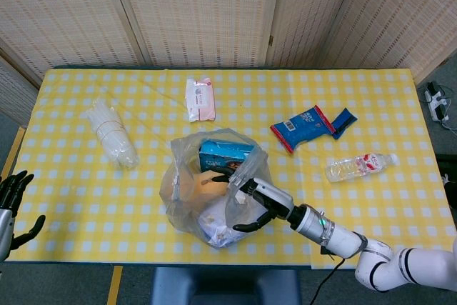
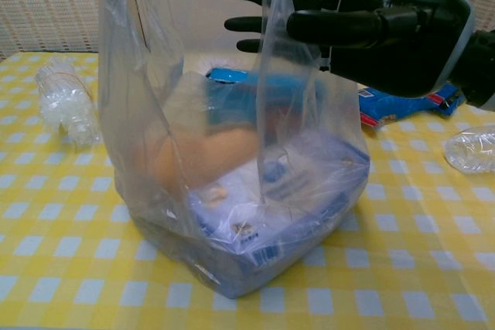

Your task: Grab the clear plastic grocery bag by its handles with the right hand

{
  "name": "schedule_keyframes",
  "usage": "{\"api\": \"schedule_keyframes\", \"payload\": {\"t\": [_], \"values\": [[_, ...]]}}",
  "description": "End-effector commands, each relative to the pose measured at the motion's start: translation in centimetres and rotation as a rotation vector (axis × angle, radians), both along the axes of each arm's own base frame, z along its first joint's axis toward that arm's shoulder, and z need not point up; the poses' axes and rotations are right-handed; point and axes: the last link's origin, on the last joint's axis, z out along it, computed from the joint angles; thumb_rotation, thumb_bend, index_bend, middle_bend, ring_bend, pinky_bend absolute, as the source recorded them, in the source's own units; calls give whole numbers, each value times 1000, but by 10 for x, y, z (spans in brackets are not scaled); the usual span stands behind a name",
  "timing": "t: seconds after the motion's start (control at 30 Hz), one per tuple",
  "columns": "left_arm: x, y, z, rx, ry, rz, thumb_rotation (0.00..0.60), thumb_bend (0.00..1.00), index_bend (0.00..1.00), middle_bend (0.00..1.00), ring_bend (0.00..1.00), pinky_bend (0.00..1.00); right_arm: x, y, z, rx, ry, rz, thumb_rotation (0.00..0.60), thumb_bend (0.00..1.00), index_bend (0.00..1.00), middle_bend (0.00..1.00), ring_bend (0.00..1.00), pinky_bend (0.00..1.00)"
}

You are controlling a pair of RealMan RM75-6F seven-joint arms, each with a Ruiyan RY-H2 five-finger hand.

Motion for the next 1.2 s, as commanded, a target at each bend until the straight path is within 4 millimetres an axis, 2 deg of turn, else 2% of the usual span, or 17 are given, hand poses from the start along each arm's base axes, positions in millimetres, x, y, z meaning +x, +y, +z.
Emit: {"api": "schedule_keyframes", "payload": {"t": [0.03,0.97,1.2], "values": [[0,0,0,1,-2,-1,600,356,104,124,115,75,6,-3,-4,10,13,1,600,258,0,10,81,0],[1,-8,11,24,-31,-31,600,356,81,124,120,82,68,-7,-32,2,126,69,600,253,0,11,72,0],[1,-9,13,28,-38,-38,600,356,63,132,161,119,79,-10,-35,-1,144,63,600,252,0,11,68,0]]}}
